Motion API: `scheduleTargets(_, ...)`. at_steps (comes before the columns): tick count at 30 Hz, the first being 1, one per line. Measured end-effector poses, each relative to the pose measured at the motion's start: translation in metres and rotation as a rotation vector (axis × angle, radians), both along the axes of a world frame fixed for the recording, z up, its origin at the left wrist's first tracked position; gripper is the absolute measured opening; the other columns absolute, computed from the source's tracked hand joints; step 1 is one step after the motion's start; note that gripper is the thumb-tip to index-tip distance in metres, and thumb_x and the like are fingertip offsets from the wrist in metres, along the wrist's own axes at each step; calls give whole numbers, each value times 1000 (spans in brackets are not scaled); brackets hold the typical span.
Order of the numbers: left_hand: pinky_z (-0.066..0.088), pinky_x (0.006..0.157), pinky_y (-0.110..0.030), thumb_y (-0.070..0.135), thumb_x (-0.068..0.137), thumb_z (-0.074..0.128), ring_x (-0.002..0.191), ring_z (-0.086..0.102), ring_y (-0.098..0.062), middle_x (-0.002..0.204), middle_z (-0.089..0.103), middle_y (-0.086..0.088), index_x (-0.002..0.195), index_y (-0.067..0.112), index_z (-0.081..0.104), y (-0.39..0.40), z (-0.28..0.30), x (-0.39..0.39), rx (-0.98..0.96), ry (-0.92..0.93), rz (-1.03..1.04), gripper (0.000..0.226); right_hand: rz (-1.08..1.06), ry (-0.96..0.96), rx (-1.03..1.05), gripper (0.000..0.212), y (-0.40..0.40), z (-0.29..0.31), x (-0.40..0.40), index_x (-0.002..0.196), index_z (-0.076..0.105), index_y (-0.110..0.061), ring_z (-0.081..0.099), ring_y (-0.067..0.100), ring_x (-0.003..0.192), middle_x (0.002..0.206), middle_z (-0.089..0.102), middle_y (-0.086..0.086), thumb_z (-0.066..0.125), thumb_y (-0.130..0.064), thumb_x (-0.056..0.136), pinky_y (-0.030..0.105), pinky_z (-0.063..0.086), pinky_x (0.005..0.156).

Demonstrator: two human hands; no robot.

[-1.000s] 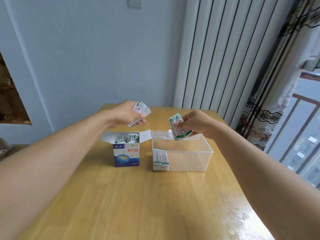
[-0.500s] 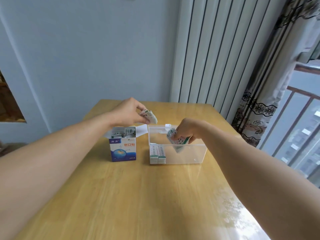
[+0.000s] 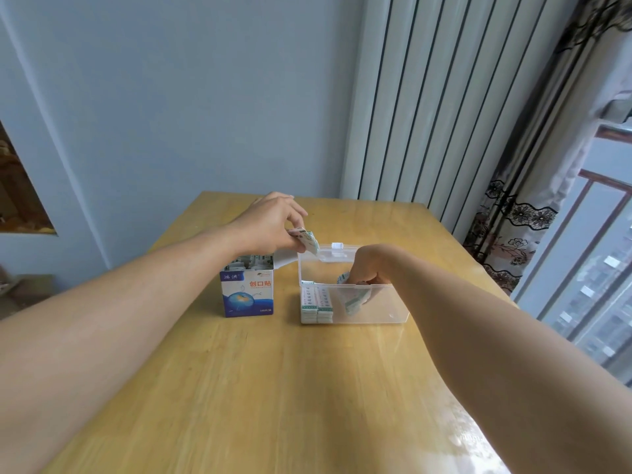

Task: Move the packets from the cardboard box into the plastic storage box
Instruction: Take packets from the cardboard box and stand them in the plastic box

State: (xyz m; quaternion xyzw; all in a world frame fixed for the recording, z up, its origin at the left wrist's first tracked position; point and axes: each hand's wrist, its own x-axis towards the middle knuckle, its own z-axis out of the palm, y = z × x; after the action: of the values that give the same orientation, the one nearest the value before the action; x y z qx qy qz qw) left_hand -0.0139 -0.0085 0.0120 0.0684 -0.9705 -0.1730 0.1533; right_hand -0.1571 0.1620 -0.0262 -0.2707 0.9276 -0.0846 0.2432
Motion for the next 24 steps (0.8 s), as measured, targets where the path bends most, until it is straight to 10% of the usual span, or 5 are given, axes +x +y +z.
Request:
scheduleTargets(6,24,118,-41,35,75,88,143,33,-12,133,61,13,81,33,73,1,0,-2,-14,-10,1,16,41,-28,255,17,-5,2,4,87,65,-11,69,20,81,104,70,3,61,-22,100,32,56,82)
scheduleTargets(16,22,116,-37,36,75,87,144,30,-11,134,60,13,86,29,77,7,3,-8,-75,-3,-24,17,-18,-239,242,24,-15,2,9,114,67,10,75,33,98,103,76,22,52,-3,101,47,57,98)
scheduleTargets(24,22,117,-39,39,74,87,143,31,-12,133,61,13,73,39,65,7,4,-6,-85,-16,-24,22,-39,-220,275,38,-21,-5,17,115,70,-2,75,23,78,104,76,12,68,-35,97,39,60,92)
